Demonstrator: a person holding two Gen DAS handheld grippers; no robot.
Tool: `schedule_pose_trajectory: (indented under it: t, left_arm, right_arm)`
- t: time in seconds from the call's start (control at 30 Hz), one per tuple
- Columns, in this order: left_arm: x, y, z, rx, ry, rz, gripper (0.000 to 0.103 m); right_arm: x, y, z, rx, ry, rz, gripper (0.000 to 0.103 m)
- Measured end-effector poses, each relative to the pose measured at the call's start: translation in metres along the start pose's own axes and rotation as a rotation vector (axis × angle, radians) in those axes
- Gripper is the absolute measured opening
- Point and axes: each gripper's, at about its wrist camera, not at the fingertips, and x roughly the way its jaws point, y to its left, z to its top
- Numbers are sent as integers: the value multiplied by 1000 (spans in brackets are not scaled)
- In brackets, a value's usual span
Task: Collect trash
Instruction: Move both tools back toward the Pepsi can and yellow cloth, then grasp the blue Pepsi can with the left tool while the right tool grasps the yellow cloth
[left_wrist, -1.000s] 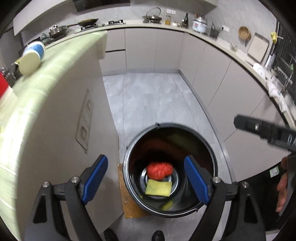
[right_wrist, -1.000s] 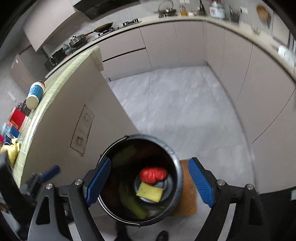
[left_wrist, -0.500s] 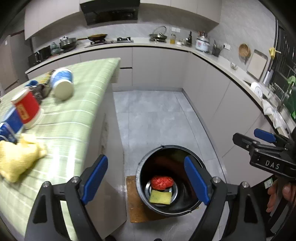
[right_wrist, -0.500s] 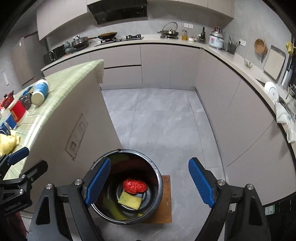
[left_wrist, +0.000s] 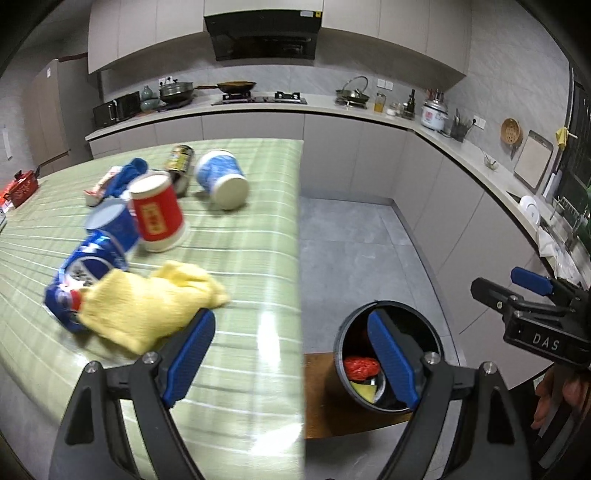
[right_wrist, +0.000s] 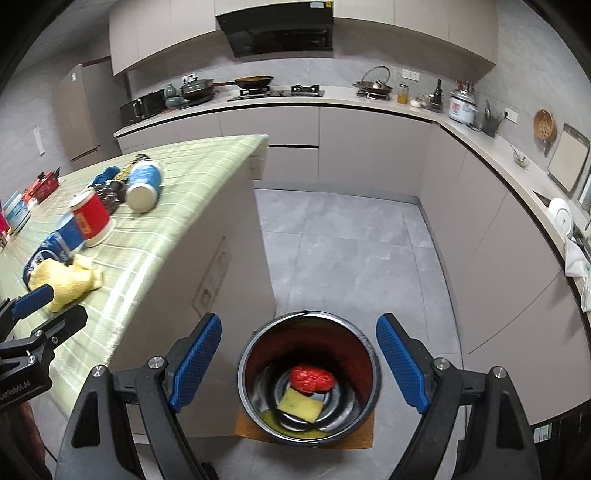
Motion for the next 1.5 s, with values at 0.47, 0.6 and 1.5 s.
schedule_pose_trajectory:
  t: [0.47,0.6,1.5]
  left_arm:
    - [-24,141,6,-48,-45,86,86]
    - [-17,180,4,-70,-33,101,86]
    - [63,233,10,-46,109,-5,85]
  right_arm:
    - [-7,139,7,-73,8,76,87]
    - [5,180,4,-95,29,102,87]
    - [103,284,20,-180,159,156,88]
